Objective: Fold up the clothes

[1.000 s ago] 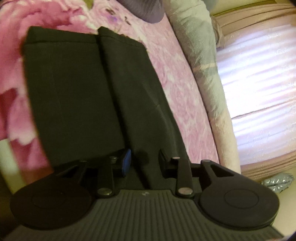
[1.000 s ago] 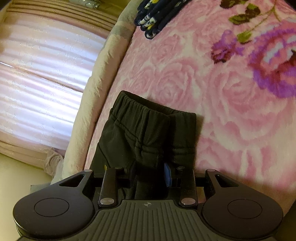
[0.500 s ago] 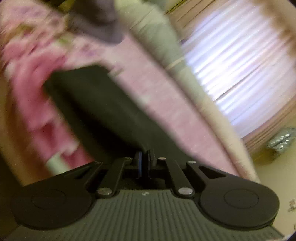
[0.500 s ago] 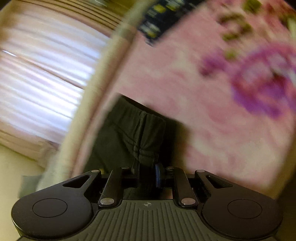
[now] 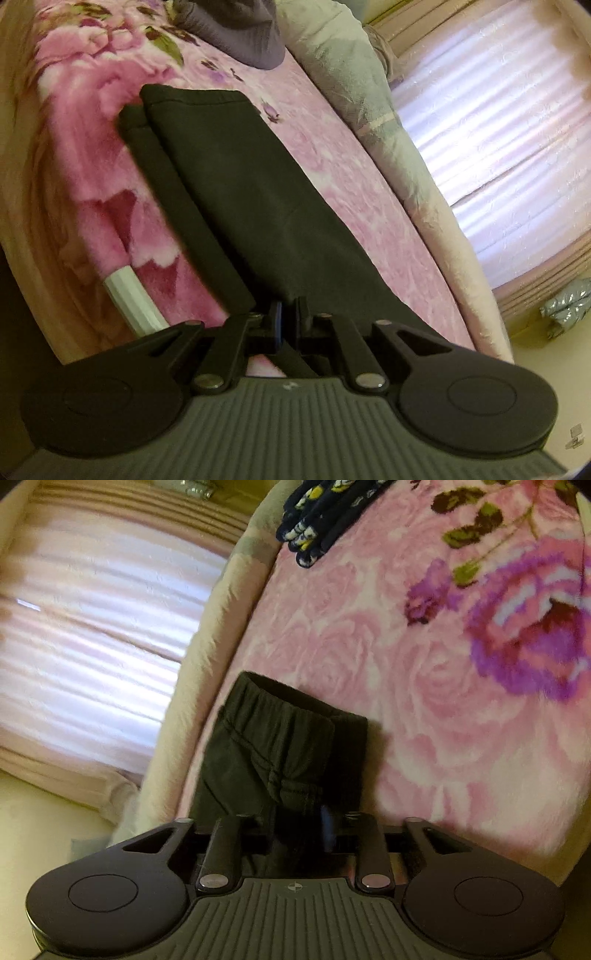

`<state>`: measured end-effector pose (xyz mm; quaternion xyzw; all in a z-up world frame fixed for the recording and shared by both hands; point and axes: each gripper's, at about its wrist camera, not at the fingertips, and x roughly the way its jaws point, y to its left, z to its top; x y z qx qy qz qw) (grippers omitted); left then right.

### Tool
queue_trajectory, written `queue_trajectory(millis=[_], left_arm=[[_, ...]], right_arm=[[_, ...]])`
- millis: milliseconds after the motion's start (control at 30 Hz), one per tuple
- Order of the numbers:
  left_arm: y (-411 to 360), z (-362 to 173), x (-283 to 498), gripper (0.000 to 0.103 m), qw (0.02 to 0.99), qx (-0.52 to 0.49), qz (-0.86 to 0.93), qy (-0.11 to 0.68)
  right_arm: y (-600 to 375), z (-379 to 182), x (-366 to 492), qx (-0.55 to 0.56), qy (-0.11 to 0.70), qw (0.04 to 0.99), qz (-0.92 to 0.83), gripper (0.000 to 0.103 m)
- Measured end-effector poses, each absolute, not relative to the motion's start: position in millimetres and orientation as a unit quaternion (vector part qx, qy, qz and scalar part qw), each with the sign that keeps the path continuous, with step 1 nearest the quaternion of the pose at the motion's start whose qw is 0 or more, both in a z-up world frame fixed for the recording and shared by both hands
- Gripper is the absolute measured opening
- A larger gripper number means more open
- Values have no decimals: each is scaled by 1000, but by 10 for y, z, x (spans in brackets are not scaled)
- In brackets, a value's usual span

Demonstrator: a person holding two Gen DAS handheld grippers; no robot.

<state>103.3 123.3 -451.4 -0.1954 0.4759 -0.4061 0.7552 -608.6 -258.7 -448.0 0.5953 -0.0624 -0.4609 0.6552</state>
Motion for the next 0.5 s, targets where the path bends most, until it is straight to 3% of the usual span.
queue_trajectory(millis=[100, 133, 200, 500], left_arm=[[1218, -4462, 1044, 4, 758, -189, -413, 468], [1236, -4428, 1015, 4, 759, -187, -416, 465], [1258, -4369, 980, 4, 763, -180, -423, 454], [1328, -4422, 932, 2, 769, -166, -416, 457]], right_arm=[[-2619, -4456, -6103, 595, -66, 653, -463, 32], [-2625, -4443, -6098, 592, -63, 654, -467, 25], [-2567, -4360, -6071, 572, -56, 666, -476, 20], [-2506, -4435, -6027, 557, -8, 655, -510, 20]])
